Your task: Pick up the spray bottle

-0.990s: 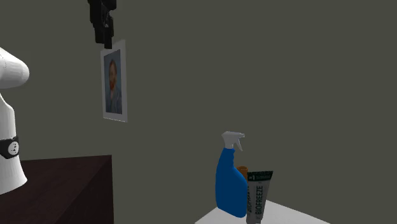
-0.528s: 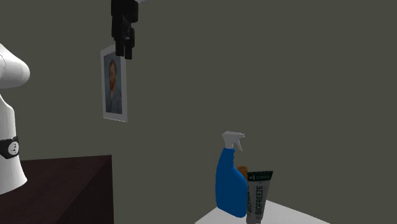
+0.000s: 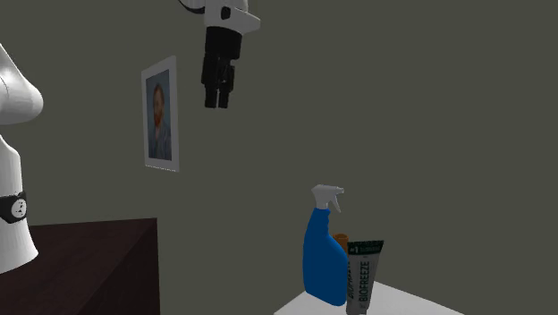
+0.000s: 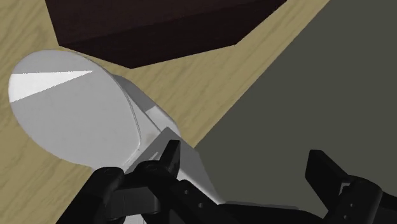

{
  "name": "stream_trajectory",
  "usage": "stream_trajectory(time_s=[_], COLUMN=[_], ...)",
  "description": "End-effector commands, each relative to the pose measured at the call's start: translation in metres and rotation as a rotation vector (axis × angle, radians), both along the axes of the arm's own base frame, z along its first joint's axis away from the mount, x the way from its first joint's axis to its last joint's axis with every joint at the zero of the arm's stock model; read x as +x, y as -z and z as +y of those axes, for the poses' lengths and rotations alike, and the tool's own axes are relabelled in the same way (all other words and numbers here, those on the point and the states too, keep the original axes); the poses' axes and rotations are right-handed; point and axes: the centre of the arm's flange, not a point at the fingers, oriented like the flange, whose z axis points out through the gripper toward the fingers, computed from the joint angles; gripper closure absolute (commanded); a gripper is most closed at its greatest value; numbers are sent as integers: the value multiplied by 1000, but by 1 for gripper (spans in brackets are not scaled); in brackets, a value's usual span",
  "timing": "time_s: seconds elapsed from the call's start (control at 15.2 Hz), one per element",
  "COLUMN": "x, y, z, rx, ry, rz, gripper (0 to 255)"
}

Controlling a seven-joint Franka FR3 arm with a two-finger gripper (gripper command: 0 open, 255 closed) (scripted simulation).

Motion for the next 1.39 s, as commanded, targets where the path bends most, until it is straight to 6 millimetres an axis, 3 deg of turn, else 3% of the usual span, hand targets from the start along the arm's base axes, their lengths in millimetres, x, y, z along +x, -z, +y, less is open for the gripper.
stream_trajectory(time_s=[0.0, 0.66, 1.32], x=[24, 129, 212], y=[16, 103, 203], z=[-8, -52, -115], rx=[5, 33, 60], ry=[47, 271, 495], rz=[23, 134, 245], gripper=[0, 0, 0])
